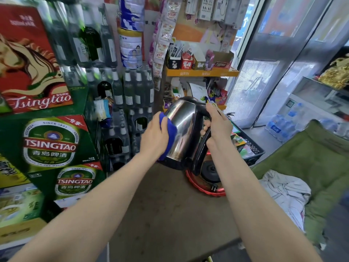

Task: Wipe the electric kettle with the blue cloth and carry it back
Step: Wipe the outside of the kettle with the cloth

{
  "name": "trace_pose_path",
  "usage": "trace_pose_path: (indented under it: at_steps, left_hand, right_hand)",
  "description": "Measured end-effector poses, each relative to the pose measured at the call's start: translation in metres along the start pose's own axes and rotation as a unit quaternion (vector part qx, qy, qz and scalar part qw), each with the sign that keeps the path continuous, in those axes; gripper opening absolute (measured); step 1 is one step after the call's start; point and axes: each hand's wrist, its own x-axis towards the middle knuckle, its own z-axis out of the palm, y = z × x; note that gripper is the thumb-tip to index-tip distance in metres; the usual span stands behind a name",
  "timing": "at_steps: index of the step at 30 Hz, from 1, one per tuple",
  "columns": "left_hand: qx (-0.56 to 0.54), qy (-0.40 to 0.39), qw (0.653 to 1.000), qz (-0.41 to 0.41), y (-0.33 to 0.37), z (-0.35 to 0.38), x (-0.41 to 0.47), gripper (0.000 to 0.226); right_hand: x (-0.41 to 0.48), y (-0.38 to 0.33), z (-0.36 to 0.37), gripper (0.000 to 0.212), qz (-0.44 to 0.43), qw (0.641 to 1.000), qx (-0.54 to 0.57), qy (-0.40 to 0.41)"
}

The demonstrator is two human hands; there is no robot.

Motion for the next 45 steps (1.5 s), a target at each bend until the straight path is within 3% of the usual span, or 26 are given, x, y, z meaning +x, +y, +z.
trace_pose_path:
  at_steps: [5,8,10,11,13,15,17,18,19,22,23,25,29,34,40,45]
  left_hand:
    - [0.228,-0.014,0.971,0.072,0.002,0.04,-0.046,0.071]
    - [0.205,0.018,0.972,0.111,0.017,0.03,-0.019,0.065]
    - [0.101,0.037,0.989,0.1,0.026,0.011,0.003,0.057]
    - [0.036,0.045,0.996,0.067,0.028,0.004,0.015,0.052]
    - [-0.092,0.017,0.992,-0.08,0.024,-0.005,0.036,0.051]
    - [-0.267,-0.012,0.93,-0.253,0.01,-0.009,0.045,0.055]
    - [-0.363,-0.024,0.867,-0.341,0.002,-0.007,0.033,0.051]
    - [-0.357,-0.033,0.868,-0.342,0.002,-0.002,0.027,0.053]
    - [-0.319,-0.038,0.892,-0.319,0.004,0.003,0.021,0.055]
    - [-0.168,0.047,0.977,-0.125,0.024,0.008,0.006,0.054]
    - [-0.14,0.076,0.985,-0.072,0.029,0.006,0.008,0.054]
    - [-0.108,0.109,0.987,-0.043,0.028,0.0,0.021,0.05]
    - [-0.14,0.093,0.979,-0.113,-0.001,-0.004,0.031,0.045]
    - [-0.158,0.033,0.955,-0.25,-0.057,0.025,-0.009,0.056]
    - [-0.029,-0.103,0.961,-0.255,-0.125,0.061,-0.058,0.046]
    - [-0.039,-0.185,0.938,-0.289,-0.175,0.065,-0.065,0.046]
  right_hand:
    - [0.001,0.004,0.009,0.037,-0.031,0.999,-0.013,0.03]
    - [-0.008,0.004,0.013,0.028,-0.043,0.998,-0.033,0.008]
    - [-0.013,0.003,0.012,0.019,-0.051,0.997,-0.057,-0.02]
    - [-0.015,0.002,0.011,0.018,-0.057,0.995,-0.069,-0.037]
    - [-0.018,0.002,0.009,0.017,-0.077,0.99,-0.098,-0.064]
    - [-0.016,0.004,0.01,0.018,-0.121,0.979,-0.143,-0.077]
    - [-0.014,0.009,0.011,0.027,-0.18,0.959,-0.201,-0.083]
    - [-0.013,0.012,0.013,0.031,-0.205,0.949,-0.224,-0.081]
    - [-0.012,0.017,0.015,0.033,-0.22,0.943,-0.239,-0.073]
    - [-0.014,0.029,0.019,0.034,-0.227,0.939,-0.252,-0.055]
    - [-0.016,0.032,0.019,0.034,-0.225,0.938,-0.256,-0.059]
    - [-0.019,0.041,0.017,0.033,-0.221,0.938,-0.256,-0.074]
    - [-0.02,0.061,0.011,0.035,-0.184,0.951,-0.234,-0.078]
    - [-0.014,0.092,0.004,0.029,-0.135,0.963,-0.227,-0.048]
    - [0.003,0.153,-0.021,0.055,-0.037,0.962,-0.27,-0.027]
    - [0.026,0.209,-0.041,0.032,0.031,0.963,-0.264,-0.039]
